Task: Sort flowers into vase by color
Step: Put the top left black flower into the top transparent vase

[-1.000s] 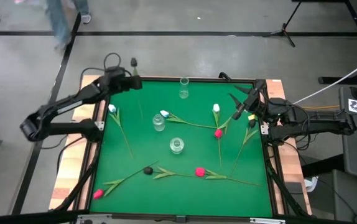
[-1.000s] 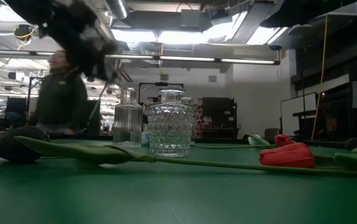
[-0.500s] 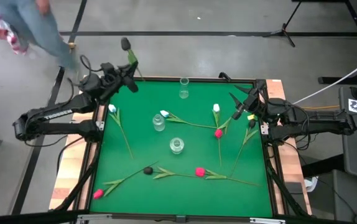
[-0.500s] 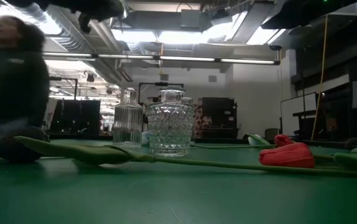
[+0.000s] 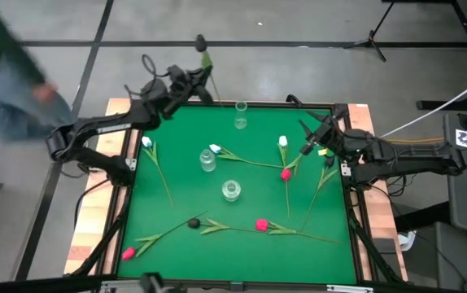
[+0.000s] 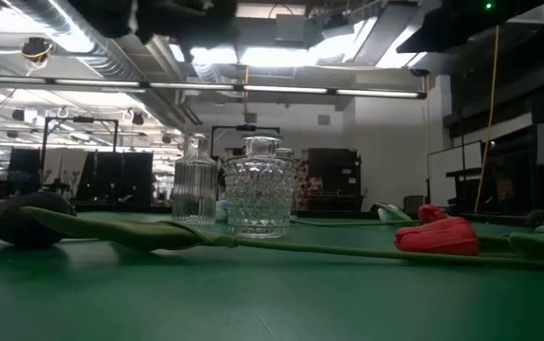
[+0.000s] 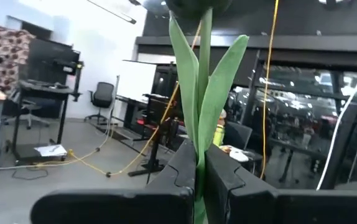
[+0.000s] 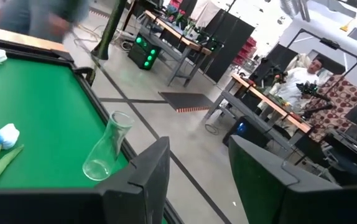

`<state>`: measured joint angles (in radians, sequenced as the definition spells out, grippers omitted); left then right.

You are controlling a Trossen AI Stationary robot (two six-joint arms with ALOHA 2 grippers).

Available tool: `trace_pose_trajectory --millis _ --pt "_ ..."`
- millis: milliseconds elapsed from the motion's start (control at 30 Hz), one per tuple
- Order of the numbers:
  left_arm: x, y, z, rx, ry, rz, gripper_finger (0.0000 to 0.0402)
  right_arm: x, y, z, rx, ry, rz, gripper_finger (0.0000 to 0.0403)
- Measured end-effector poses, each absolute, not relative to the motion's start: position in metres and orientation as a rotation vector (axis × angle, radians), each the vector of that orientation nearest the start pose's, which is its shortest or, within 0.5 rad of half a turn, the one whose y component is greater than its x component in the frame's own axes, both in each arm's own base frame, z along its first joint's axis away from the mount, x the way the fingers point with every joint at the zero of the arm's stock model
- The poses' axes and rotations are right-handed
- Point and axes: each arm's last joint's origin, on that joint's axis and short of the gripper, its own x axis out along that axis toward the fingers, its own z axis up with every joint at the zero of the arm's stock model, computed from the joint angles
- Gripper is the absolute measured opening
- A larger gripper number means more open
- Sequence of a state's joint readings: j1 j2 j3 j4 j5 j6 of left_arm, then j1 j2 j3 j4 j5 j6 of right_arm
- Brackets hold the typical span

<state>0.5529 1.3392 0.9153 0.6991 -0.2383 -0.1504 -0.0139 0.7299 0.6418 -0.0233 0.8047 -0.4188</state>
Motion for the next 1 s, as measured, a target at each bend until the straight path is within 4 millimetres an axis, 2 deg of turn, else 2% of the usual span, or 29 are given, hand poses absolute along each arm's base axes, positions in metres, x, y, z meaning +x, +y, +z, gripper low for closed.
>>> trace_pose_trajectory --millis 200,367,667,1000 --pt "0.283 0.187 0.343 -0.035 -0.299 0.698 0.0003 0.169 -0.023 0.302 -0.448 0.307 -0.778 0.0166" --pt "0.298 0.199 0.335 -0.042 -0.272 0.659 0.0003 0.174 -0.023 0.3 -0.451 0.318 -0.775 0.0166" --pt "0.311 0.208 0.319 -0.051 -0.323 0.616 0.0003 0.174 -0.023 0.299 -0.439 0.314 -0.776 0.0166" --pt "0.316 0.21 0.307 -0.041 -0.227 0.624 0.0003 0.174 -0.023 0.299 -0.43 0.311 -0.778 0.0166"
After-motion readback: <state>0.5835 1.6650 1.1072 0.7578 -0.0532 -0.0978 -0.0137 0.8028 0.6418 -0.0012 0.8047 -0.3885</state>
